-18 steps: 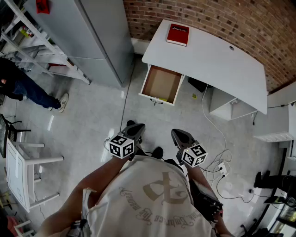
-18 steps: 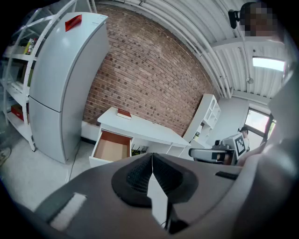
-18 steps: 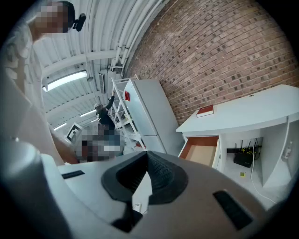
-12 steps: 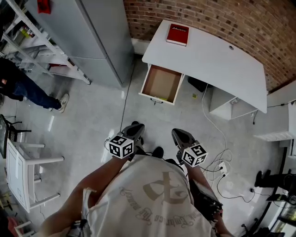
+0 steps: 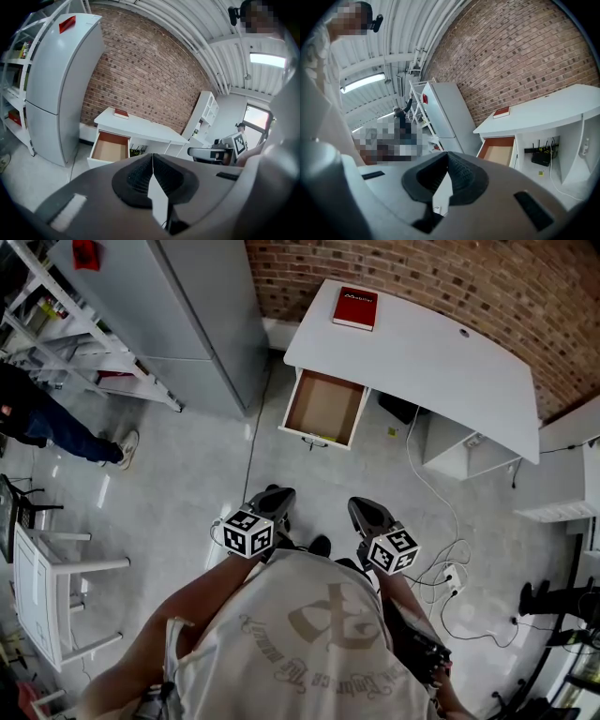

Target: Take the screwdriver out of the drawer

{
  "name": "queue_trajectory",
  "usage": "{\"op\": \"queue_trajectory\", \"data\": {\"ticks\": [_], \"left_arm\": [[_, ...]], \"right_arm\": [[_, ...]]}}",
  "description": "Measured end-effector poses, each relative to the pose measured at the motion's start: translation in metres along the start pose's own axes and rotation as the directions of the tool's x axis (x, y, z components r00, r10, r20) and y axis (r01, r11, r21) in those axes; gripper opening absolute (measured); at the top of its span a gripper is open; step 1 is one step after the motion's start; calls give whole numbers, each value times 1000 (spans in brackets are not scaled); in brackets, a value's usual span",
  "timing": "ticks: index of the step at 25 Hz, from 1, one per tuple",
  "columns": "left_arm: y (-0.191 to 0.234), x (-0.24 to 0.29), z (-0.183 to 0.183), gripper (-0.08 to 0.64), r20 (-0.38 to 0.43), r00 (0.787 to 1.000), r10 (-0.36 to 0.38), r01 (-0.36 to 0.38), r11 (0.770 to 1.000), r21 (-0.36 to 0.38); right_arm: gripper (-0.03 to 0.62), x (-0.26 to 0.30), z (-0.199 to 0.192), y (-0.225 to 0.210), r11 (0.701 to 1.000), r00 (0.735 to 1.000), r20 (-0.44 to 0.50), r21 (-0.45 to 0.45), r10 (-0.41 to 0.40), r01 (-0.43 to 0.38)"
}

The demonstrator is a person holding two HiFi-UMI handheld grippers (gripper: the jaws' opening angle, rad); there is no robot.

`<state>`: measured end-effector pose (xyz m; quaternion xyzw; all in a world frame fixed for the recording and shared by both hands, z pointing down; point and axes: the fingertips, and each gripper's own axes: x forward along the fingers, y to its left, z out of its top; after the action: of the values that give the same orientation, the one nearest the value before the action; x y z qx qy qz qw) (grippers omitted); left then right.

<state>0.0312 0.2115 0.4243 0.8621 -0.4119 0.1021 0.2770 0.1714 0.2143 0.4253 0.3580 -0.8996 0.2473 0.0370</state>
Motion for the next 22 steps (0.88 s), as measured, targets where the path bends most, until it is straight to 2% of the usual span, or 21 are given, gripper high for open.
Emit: {"op": "queue_trajectory", "data": {"ticks": [14,22], "left_arm": [[7,-5,3,9,-17,999,33,-32,999,16],[2,1,8,9,-17,1000,27,-26,999,36]], "right_arm": [[6,9,-1,-3,999,1000,16,35,8,-9],[6,7,-4,-9,999,1000,14,43,6,-7]]}}
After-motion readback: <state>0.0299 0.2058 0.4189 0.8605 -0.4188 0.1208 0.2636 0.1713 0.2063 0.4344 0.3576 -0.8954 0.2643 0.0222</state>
